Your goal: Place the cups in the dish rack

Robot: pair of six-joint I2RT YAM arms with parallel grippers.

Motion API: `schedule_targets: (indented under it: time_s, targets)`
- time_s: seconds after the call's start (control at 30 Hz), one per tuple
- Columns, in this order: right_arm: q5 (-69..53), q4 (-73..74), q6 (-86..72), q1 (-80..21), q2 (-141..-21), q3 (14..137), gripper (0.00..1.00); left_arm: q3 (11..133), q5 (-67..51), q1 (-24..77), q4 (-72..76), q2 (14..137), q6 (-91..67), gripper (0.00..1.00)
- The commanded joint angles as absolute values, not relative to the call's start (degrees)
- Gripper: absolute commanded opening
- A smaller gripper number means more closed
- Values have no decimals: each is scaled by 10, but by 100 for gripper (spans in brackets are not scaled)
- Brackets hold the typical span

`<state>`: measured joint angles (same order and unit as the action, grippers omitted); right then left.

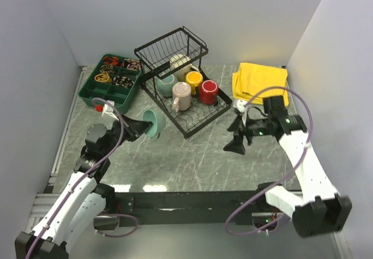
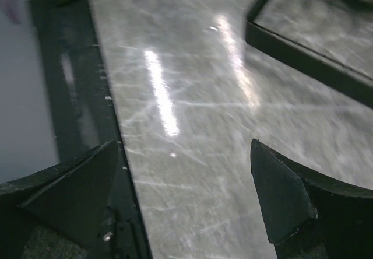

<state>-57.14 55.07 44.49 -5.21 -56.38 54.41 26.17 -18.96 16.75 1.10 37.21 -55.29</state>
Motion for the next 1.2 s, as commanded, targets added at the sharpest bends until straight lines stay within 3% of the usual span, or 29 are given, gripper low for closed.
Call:
schedule_targets:
  time_s: [0.0, 0.23, 0.4, 0.53, 0.67, 0.8, 1.03, 1.07, 1.17]
  targets:
    - [-645, 613, 470, -132, -641, 636, 100, 244, -251, 179, 255, 356, -699, 1]
    - [-674, 453, 221, -276, -707, 713, 100, 286, -139, 284, 387, 398, -747, 1]
    - [-695, 144, -135, -287, -717, 692, 100, 298, -52, 344, 491, 442, -749, 1]
    - [-685, 62, -285, -294, -757, 722, 100, 306, -2, 394, 563, 484, -751, 1]
    - [-696, -137, -437, -292, -750, 671, 100, 322, 59, 431, 604, 526, -749, 1]
    - [-693, -207, -520, -291, -747, 645, 98, 343, 84, 467, 639, 579, -741, 1]
    - [-708, -251, -559, -287, -744, 634, 66, 354, 91, 492, 685, 634, -756, 1]
    - [-712, -256, -564, -285, -744, 633, 54, 354, 91, 492, 687, 637, -758, 1]
    - [-715, -279, -582, -278, -737, 621, 35, 353, 90, 495, 679, 639, -762, 1]
